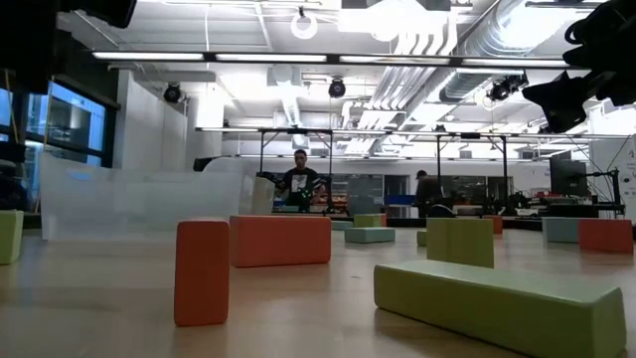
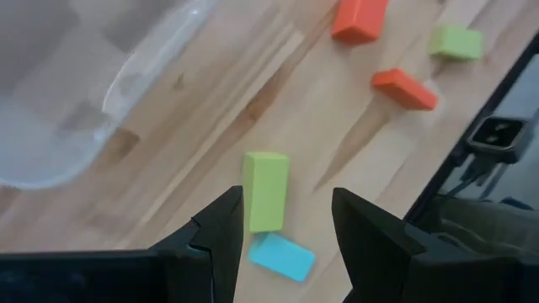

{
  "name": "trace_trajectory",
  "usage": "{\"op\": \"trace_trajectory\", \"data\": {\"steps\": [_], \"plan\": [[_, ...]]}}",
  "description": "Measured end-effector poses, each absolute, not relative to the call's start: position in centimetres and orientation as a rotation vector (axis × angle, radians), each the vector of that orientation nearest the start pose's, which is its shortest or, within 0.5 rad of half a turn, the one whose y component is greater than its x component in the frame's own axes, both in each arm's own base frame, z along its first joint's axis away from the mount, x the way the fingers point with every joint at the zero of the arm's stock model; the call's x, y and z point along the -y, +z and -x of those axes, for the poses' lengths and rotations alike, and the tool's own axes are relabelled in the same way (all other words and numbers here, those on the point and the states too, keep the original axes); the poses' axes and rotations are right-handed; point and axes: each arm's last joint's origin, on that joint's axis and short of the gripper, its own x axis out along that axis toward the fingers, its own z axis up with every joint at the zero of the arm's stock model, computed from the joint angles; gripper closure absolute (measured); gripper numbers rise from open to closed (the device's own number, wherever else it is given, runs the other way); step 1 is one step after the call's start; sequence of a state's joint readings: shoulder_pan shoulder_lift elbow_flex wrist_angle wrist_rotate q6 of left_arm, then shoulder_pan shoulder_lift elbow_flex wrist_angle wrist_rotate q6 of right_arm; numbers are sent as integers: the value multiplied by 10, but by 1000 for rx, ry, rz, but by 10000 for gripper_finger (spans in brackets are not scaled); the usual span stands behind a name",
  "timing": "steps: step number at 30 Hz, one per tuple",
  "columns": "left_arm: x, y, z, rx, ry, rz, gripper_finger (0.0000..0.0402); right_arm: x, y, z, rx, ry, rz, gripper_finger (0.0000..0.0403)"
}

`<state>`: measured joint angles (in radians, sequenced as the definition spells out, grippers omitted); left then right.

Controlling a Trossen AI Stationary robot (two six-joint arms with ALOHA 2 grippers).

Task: Sort & place blocks by color
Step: Put the green block into the left transparent bin

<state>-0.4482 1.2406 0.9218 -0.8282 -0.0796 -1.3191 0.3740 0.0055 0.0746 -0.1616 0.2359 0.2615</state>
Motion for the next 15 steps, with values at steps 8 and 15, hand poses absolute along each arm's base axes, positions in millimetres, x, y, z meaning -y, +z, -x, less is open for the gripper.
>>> {"op": "trace_trajectory", "data": {"steps": [8, 15], "plan": [[116, 221, -217, -1139, 511, 850, 245, -27, 173, -88, -106, 125, -233, 139], [128, 200, -227, -1185, 527, 822, 245, -27, 173, -88, -106, 125, -233, 139]]}}
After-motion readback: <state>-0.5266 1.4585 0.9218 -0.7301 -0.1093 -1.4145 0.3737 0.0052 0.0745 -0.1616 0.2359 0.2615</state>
